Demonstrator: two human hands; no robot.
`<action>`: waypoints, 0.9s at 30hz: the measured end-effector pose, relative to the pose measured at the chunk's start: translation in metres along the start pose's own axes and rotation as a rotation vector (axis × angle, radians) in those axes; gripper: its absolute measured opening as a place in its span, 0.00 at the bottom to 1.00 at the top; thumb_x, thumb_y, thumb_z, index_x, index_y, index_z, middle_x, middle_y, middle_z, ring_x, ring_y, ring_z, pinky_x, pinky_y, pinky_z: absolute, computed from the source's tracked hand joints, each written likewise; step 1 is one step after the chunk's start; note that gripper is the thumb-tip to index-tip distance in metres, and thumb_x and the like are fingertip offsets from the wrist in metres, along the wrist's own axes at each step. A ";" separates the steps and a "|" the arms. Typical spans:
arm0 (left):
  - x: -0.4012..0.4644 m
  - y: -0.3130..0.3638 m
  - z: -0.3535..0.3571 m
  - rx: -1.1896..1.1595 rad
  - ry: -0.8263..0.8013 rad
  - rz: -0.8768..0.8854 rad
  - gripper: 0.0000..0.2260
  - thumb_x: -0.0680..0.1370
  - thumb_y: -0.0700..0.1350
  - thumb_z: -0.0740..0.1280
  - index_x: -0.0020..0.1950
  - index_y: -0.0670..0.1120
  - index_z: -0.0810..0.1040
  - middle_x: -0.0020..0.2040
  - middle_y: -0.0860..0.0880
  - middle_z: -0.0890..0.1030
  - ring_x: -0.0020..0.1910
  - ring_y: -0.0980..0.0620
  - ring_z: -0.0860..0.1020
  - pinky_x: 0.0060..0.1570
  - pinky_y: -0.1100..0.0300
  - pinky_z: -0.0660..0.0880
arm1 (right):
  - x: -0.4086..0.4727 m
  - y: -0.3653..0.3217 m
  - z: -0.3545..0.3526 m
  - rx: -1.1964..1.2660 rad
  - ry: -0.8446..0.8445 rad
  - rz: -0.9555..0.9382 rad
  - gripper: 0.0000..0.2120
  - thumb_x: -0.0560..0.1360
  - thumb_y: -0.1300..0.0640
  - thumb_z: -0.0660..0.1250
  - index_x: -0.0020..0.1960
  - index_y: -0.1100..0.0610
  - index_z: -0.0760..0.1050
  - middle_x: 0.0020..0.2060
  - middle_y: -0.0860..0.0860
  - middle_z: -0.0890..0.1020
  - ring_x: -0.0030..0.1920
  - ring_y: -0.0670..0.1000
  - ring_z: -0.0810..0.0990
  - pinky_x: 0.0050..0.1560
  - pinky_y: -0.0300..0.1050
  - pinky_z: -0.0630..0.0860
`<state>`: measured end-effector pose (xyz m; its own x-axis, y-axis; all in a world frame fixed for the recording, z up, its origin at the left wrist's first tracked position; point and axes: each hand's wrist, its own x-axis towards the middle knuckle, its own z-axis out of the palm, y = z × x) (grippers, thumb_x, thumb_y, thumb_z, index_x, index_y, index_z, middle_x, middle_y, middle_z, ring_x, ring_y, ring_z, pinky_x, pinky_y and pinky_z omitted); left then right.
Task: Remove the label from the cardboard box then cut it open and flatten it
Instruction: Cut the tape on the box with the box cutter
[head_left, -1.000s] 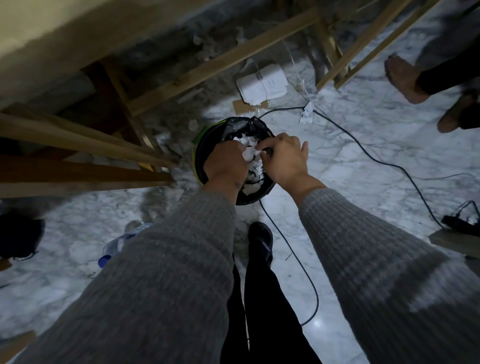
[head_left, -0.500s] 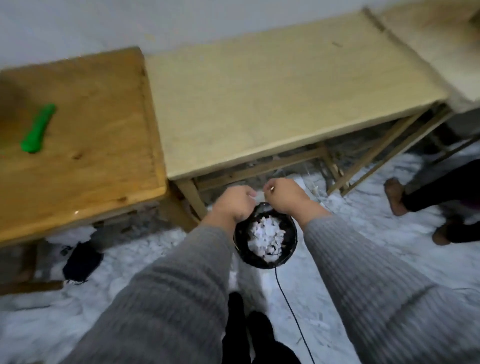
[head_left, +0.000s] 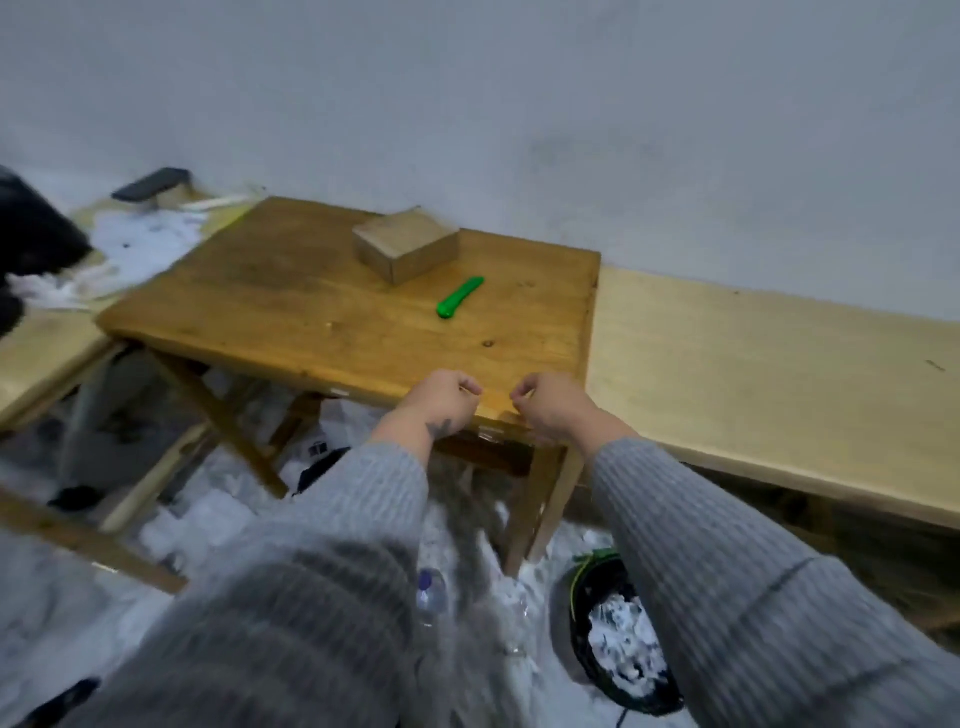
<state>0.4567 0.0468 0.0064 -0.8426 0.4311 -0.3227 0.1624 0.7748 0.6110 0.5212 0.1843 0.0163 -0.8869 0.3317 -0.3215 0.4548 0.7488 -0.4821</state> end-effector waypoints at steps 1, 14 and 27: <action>0.002 -0.013 -0.016 -0.017 0.013 -0.019 0.07 0.79 0.45 0.63 0.53 0.54 0.79 0.51 0.50 0.79 0.50 0.51 0.76 0.51 0.61 0.71 | 0.007 -0.020 0.004 -0.002 0.000 -0.025 0.12 0.78 0.53 0.60 0.56 0.55 0.79 0.56 0.55 0.81 0.57 0.56 0.78 0.56 0.46 0.74; 0.105 -0.128 -0.171 -0.033 0.024 0.062 0.09 0.80 0.42 0.62 0.57 0.50 0.80 0.59 0.49 0.80 0.58 0.49 0.77 0.61 0.55 0.73 | 0.125 -0.193 0.061 0.106 0.147 0.135 0.08 0.79 0.57 0.61 0.53 0.56 0.77 0.49 0.54 0.80 0.49 0.53 0.77 0.52 0.46 0.75; 0.230 -0.099 -0.183 0.051 0.011 0.247 0.09 0.79 0.47 0.64 0.56 0.57 0.79 0.63 0.51 0.77 0.62 0.49 0.74 0.61 0.51 0.73 | 0.219 -0.166 0.044 0.178 0.251 0.481 0.16 0.76 0.58 0.63 0.63 0.60 0.73 0.60 0.59 0.78 0.60 0.58 0.77 0.58 0.49 0.74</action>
<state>0.1526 -0.0157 0.0037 -0.7798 0.6051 -0.1604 0.3890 0.6691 0.6333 0.2549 0.1075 -0.0103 -0.5589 0.7536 -0.3460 0.7995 0.3788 -0.4661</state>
